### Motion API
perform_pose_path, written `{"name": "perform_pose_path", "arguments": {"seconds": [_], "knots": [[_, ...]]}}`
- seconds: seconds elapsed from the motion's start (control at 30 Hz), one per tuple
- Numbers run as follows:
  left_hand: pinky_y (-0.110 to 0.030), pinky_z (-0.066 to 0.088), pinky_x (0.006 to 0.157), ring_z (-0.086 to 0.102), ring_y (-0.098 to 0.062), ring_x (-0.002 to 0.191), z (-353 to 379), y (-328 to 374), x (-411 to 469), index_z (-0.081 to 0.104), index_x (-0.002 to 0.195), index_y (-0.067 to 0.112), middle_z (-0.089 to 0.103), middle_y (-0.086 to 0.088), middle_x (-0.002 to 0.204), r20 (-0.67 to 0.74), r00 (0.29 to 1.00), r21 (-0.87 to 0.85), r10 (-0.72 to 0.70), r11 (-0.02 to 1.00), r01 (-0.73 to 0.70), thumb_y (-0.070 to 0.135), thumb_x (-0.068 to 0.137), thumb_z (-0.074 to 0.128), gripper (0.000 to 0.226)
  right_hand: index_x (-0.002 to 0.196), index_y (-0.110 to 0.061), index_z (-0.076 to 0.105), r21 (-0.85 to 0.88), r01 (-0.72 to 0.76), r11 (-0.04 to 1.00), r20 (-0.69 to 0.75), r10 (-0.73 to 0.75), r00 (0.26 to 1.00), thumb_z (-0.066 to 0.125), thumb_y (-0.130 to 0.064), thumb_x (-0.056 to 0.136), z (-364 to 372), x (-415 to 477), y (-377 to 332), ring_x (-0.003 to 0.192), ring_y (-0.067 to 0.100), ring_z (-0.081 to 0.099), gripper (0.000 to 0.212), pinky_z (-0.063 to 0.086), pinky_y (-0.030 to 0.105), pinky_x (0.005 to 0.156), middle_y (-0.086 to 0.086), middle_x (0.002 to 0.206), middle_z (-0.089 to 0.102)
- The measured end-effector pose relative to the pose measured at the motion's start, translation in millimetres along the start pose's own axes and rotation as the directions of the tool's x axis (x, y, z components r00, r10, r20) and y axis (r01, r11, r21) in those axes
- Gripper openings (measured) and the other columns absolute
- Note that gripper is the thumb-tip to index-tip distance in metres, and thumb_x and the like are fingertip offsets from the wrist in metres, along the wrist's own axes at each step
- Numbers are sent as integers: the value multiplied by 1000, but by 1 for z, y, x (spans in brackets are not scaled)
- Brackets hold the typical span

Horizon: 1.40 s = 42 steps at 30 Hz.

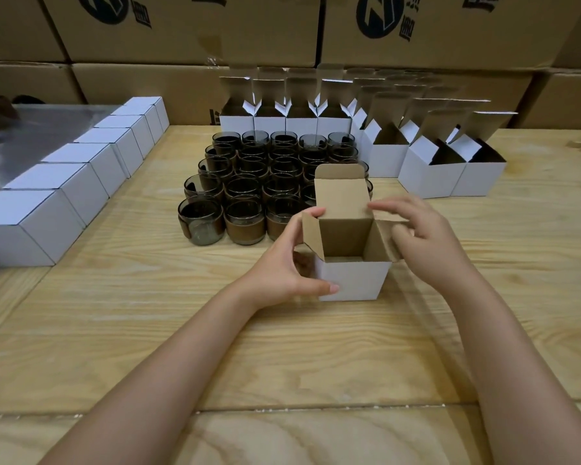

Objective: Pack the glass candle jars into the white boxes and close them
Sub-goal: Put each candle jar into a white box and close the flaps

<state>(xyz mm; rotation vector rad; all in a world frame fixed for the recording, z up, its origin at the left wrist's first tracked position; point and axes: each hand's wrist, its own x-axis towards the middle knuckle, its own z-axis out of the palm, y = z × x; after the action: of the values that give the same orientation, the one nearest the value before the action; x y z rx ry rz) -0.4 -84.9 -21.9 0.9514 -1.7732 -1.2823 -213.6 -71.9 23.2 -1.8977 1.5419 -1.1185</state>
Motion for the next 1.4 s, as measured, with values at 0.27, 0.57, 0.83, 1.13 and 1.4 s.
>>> {"name": "perform_pose_path", "arguments": {"seconds": [0.27, 0.57, 0.83, 1.13, 1.4], "knots": [[-31, 47, 96, 55, -12, 119, -1, -2, 2, 31, 139, 38, 56, 7, 129, 5, 999, 50, 34, 998, -34, 10, 64, 87, 98, 121, -29, 61, -475, 289, 831, 274, -172, 946, 51, -22, 95, 26, 48, -67, 123, 19, 35, 28, 26, 27, 90, -3, 129, 48], [-15, 45, 87, 54, -1, 117, -3, -4, 3, 28, 136, 43, 54, 26, 123, 10, 999, 90, 44, 995, -45, 12, 68, 86, 95, 141, -31, 41, -598, 382, 705, 653, 153, 742, 68, -20, 87, 60, 115, -95, 94, 16, 52, 61, 50, 25, 72, 2, 136, 45], [-34, 44, 102, 49, -10, 125, -2, -8, 4, 22, 149, 29, 47, 10, 139, 8, 998, 115, 62, 991, -63, 22, 65, 86, 106, 142, -42, 36, -670, 428, 607, 665, 234, 709, 66, -9, 84, 82, 125, -88, 100, 29, 56, 73, 54, 34, 78, 4, 136, 41], [-36, 45, 102, 49, -14, 127, -2, -8, 3, 24, 146, 36, 47, 4, 140, 1, 999, 108, 52, 993, -51, 22, 67, 87, 102, 129, -7, 53, -662, 412, 626, 660, 227, 716, 74, -38, 81, 76, 126, -95, 95, 26, 64, 61, 55, 32, 70, 11, 112, 62], [-25, 48, 93, 53, -5, 120, -3, -6, 1, 23, 148, 33, 51, 13, 133, -2, 999, 124, 37, 992, -36, 18, 69, 86, 103, 129, -9, 56, -611, 446, 653, 671, 129, 730, 63, -47, 85, 44, 136, -123, 106, 24, 58, 58, 44, 22, 68, 9, 121, 61]]}}
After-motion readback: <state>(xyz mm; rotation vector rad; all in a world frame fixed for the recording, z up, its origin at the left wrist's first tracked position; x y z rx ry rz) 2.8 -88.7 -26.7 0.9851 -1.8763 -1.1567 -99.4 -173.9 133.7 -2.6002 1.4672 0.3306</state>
